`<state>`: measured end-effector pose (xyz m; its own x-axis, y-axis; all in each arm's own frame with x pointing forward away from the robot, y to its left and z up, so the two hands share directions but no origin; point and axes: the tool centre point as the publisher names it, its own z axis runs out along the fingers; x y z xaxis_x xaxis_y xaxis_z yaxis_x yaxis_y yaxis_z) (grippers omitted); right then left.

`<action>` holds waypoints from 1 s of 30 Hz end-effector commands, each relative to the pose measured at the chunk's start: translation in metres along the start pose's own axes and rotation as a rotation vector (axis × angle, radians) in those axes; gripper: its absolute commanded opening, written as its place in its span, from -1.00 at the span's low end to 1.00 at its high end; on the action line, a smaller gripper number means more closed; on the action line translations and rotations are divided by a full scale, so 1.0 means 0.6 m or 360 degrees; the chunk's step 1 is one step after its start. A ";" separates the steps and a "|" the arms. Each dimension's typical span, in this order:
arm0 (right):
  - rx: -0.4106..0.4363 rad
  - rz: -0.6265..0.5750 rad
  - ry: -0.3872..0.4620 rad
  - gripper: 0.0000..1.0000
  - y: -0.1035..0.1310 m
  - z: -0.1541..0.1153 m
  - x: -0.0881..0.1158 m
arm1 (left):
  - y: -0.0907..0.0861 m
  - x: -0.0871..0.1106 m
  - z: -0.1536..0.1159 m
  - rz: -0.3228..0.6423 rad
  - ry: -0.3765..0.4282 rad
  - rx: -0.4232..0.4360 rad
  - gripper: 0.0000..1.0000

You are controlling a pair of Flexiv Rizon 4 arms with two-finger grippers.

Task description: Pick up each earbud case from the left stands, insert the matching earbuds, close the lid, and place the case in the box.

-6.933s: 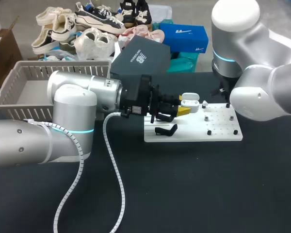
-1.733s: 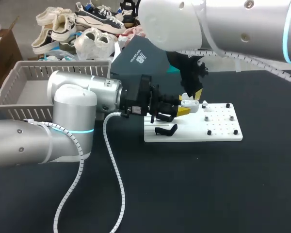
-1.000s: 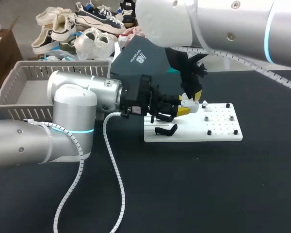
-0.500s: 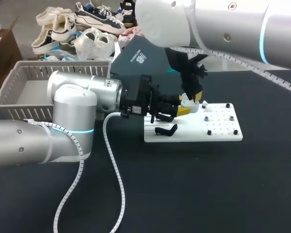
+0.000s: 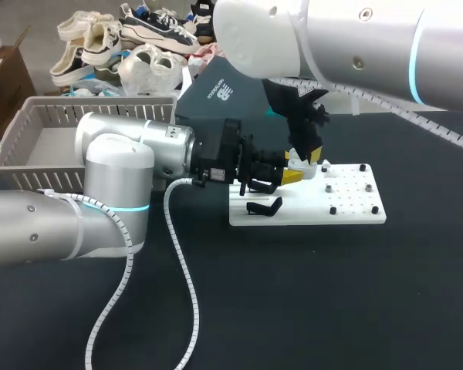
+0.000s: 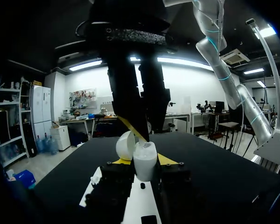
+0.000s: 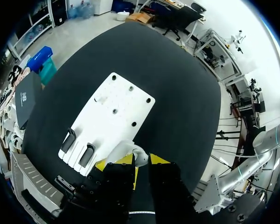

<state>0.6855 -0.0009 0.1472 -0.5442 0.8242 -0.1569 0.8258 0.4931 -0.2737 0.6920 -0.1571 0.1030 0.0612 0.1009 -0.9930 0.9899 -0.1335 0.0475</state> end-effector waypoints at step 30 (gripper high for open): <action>-0.0164 -0.0019 -0.0006 0.54 -0.024 -0.020 0.001 | 0.001 0.000 0.000 0.0001 0.0000 0.0001 -1.00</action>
<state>0.6874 0.0062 0.1576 -0.5526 0.8181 -0.1594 0.8249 0.5095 -0.2447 0.6955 -0.1563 0.1015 0.0598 0.1021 -0.9930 0.9906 -0.1289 0.0464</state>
